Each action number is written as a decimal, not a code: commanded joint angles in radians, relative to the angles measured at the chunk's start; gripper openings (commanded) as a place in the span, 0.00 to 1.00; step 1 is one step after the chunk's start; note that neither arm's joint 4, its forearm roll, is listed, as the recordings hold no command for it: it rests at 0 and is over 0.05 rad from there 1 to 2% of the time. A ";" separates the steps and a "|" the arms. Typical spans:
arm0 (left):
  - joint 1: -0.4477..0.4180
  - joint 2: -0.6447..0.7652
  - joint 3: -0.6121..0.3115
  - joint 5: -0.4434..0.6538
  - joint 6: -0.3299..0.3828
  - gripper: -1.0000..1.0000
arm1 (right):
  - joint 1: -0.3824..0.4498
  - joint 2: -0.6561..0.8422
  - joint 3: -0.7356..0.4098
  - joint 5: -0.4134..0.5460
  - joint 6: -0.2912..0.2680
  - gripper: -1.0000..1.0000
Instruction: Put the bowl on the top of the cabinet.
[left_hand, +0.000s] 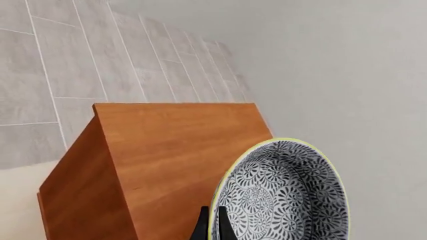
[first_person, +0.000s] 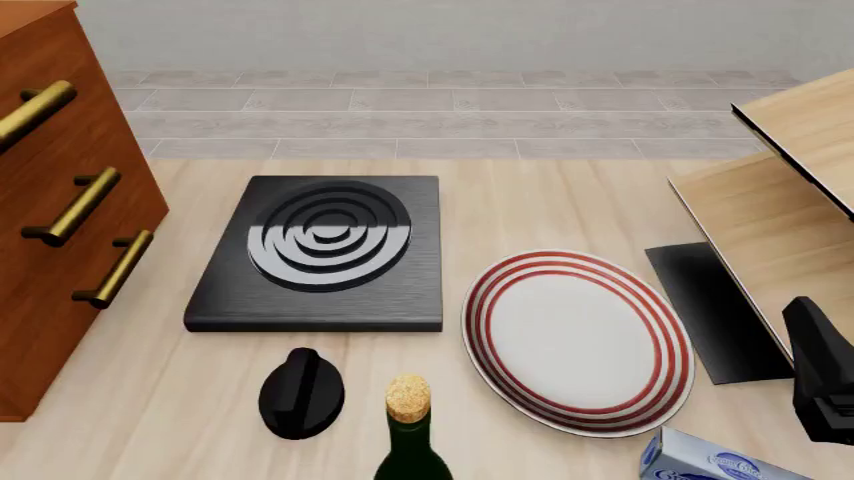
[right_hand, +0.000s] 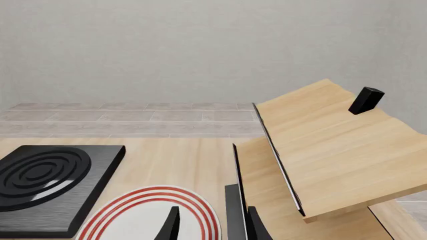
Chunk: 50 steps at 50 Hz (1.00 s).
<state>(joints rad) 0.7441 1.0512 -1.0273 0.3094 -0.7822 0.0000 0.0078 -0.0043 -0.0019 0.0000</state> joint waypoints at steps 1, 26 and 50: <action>0.018 0.026 -0.014 -0.001 0.025 0.00 | 0.000 0.000 0.000 0.000 0.000 1.00; 0.087 0.092 -0.060 0.021 0.151 1.00 | 0.000 0.000 0.000 0.000 0.000 1.00; 0.062 0.031 -0.051 0.018 0.165 1.00 | 0.000 0.000 0.000 0.000 0.000 1.00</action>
<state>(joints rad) 0.8135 1.1042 -1.0832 0.3265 -0.6195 0.0000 0.0078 -0.0043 -0.0019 0.0000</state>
